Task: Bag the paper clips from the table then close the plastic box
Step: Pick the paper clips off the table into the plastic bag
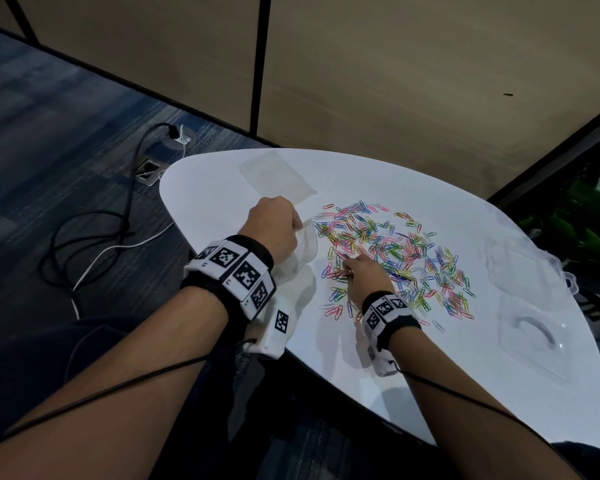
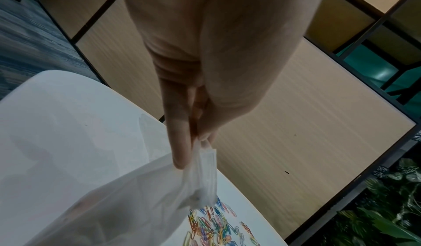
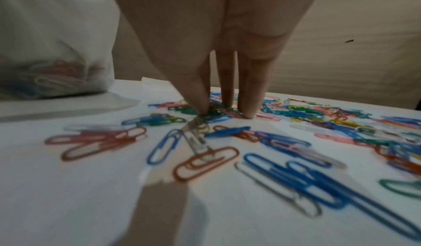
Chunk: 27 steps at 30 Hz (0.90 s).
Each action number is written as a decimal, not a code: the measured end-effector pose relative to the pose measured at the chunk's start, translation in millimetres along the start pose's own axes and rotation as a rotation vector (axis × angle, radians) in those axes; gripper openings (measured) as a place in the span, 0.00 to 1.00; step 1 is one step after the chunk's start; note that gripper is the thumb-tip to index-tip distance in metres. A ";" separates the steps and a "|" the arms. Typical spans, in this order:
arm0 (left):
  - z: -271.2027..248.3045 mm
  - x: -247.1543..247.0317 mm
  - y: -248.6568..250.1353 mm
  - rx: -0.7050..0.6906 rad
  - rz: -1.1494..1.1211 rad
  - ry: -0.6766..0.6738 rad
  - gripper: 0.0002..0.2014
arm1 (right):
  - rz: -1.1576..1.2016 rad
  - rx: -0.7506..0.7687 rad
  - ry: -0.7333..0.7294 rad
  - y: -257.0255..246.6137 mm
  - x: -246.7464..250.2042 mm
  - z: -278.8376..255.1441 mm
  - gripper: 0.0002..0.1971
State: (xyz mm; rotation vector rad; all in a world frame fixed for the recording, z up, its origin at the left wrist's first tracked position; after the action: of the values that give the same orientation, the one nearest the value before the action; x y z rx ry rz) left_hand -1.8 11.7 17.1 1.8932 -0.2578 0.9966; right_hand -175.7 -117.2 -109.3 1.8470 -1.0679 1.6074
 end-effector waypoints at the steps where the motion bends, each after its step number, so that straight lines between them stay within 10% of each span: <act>1: -0.5 -0.2 -0.1 0.000 0.001 0.000 0.14 | -0.003 -0.002 0.029 0.2 1.4 0.6 0.14; 7: -1.1 -3.0 2.4 -0.007 0.037 -0.013 0.15 | 0.331 -0.274 0.059 40.5 14.9 5.6 0.10; 12: -3.2 -5.5 7.7 -0.014 0.050 -0.043 0.16 | 1.266 -0.563 0.063 65.7 9.5 -12.0 0.06; 16: -4.0 -8.1 9.9 -0.013 0.054 -0.042 0.15 | 1.843 -0.429 -0.020 9.1 38.8 -23.3 0.10; 27: -4.8 -10.5 14.6 -0.028 0.052 -0.053 0.12 | 1.389 -0.244 -0.079 -79.0 38.6 -20.1 0.20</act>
State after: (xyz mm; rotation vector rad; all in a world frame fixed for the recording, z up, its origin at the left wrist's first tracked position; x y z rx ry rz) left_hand -19.1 5.5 19.9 1.8974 -0.3517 0.9730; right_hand -124.5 -64.9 -56.6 0.8903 -2.7508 1.8112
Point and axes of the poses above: each hand's wrist, its own z-axis towards the middle knuckle, its own x-axis out of the back of the hand, y = z × x, the point moved 8 cm from there along z, towards the middle knuckle, and after that the axes turned 4 degrees about z, right-handed, at the moved point
